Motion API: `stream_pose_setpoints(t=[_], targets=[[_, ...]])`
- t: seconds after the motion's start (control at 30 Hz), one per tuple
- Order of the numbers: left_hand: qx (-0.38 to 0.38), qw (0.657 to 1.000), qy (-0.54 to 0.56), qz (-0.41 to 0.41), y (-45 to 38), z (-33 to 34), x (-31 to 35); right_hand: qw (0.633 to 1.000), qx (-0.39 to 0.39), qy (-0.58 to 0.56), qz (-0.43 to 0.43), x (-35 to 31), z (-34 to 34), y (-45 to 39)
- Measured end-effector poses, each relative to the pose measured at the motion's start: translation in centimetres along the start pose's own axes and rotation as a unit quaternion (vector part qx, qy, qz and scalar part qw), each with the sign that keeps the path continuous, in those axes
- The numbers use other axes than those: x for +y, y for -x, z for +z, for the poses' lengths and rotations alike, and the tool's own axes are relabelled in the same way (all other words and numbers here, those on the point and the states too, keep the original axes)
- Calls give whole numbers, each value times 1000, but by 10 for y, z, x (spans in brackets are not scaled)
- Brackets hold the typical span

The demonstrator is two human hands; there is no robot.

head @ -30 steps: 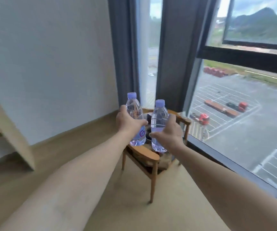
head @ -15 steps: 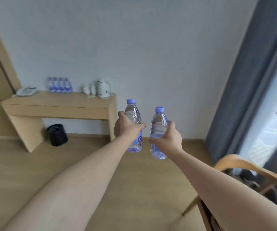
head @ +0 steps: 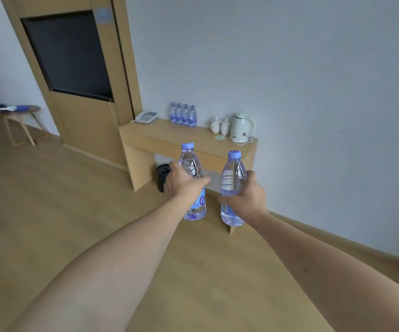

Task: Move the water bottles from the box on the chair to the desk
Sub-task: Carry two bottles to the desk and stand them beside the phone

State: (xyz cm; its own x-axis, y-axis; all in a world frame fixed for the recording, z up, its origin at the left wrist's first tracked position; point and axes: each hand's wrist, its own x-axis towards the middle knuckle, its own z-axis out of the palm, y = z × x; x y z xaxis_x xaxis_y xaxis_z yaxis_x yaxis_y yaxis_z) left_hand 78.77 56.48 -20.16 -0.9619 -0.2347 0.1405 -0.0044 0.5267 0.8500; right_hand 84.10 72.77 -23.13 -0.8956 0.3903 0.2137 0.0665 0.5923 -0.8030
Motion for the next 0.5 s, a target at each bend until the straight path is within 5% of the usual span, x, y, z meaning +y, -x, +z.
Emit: stream_pose_setpoints(t=[0.5], targets=[[-3, 1000, 6, -14, -318, -22, -61, 999, -18, -32, 5, -105, 231, -220]])
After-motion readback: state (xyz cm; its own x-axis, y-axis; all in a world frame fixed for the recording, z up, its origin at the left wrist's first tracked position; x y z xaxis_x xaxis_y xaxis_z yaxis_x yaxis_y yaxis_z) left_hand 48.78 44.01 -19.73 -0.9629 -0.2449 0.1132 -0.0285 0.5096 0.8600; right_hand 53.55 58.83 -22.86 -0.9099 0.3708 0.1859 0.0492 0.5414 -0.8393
